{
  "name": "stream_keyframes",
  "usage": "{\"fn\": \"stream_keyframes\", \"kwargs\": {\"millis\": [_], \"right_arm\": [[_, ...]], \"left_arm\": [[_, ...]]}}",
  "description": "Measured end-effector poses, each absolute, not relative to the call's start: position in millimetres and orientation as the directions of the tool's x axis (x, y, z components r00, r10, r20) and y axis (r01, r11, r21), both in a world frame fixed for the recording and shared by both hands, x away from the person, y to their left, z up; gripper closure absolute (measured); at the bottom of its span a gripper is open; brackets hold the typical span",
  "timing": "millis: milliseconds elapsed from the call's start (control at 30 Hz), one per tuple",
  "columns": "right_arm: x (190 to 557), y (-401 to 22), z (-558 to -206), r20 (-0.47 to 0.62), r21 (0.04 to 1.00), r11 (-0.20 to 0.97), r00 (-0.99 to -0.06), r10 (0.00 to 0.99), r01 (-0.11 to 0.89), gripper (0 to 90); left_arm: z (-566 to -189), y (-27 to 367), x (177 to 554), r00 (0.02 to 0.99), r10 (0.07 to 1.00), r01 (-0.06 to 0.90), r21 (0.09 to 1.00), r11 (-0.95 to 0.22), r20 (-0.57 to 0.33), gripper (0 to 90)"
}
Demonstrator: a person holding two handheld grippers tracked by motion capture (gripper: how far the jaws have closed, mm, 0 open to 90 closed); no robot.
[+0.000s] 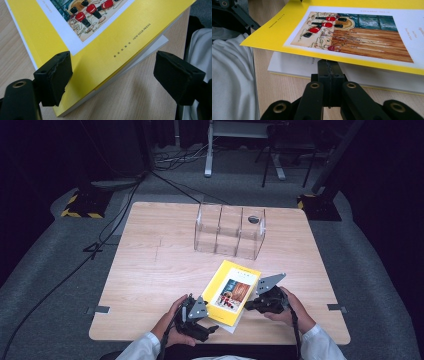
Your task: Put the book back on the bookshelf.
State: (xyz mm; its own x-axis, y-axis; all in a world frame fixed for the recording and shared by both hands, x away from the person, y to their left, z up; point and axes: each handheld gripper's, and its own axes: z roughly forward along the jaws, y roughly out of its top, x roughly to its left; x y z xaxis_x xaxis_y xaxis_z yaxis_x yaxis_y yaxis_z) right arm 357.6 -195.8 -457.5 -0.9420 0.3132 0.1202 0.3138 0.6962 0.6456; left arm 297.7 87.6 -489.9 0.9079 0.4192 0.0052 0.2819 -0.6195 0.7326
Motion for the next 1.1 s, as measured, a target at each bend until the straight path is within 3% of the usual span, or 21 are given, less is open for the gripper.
{"fn": "stream_keyframes", "kwargs": {"millis": [333,600,767,1100], "right_arm": [[357.4,-191.9,-456.2,0.118,0.652,0.690,-0.941,0.316,0.314,90.0],[358.4,-191.7,-455.0,0.125,0.669,0.672,-0.940,0.319,0.317,90.0],[359.0,-191.8,-454.7,0.129,0.675,0.664,-0.937,0.324,0.322,90.0],[361.7,-194.6,-456.3,0.148,0.697,0.633,-0.930,0.335,0.338,90.0]], "left_arm": [[-490.3,69.2,294.6,0.920,0.390,0.244,0.737,-0.631,0.029,15.7],[-491.4,62.4,294.3,0.905,0.420,0.232,0.751,-0.618,0.065,18.4],[-490.4,67.3,296.7,0.898,0.438,0.245,0.772,-0.586,0.047,26.9],[-481.0,77.6,295.3,0.917,0.391,0.162,0.818,-0.552,0.082,59.0]]}}
